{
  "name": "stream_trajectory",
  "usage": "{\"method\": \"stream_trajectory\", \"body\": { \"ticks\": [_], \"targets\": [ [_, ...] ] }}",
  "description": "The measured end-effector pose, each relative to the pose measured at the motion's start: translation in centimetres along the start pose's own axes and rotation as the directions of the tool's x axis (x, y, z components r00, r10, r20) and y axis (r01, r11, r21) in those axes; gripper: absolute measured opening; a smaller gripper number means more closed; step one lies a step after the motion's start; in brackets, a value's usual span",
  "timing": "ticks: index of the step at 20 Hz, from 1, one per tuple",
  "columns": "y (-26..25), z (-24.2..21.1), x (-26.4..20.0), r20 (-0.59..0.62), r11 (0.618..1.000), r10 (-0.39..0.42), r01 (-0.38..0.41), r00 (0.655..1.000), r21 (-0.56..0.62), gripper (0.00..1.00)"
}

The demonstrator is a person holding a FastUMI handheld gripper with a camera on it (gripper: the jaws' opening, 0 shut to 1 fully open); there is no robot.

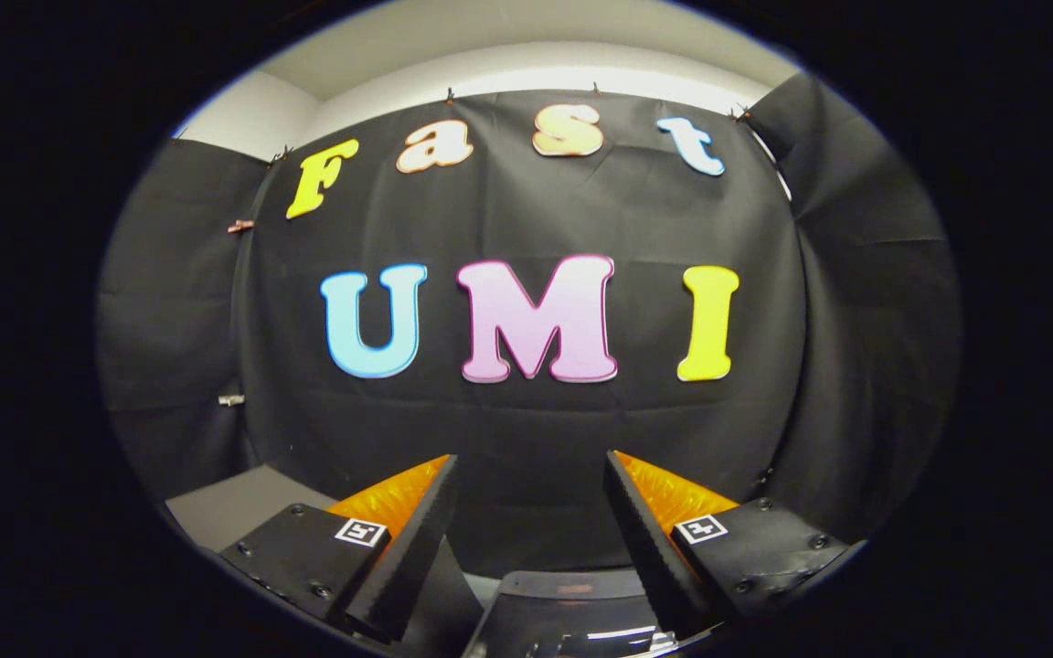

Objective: Put the clothes into the washing machine and then close the washing machine lid.

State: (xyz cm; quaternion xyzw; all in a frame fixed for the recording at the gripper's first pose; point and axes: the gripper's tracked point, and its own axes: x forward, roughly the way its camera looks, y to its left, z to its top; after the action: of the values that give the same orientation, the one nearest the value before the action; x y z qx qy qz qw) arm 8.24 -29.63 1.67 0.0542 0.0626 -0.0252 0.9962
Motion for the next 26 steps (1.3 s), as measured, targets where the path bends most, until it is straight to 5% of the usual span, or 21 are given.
{"method": "stream_trajectory", "body": {
  "ticks": [8, 26],
  "targets": [
    [7.0, -1.2, -3.7, -0.01, 0.999, -0.002, 0.002, 1.0, -0.043, 0.98],
    [8.9, -2.1, -3.8, -0.043, 0.999, 0.045, -0.046, 0.998, -0.025, 0.99]
  ]
}}
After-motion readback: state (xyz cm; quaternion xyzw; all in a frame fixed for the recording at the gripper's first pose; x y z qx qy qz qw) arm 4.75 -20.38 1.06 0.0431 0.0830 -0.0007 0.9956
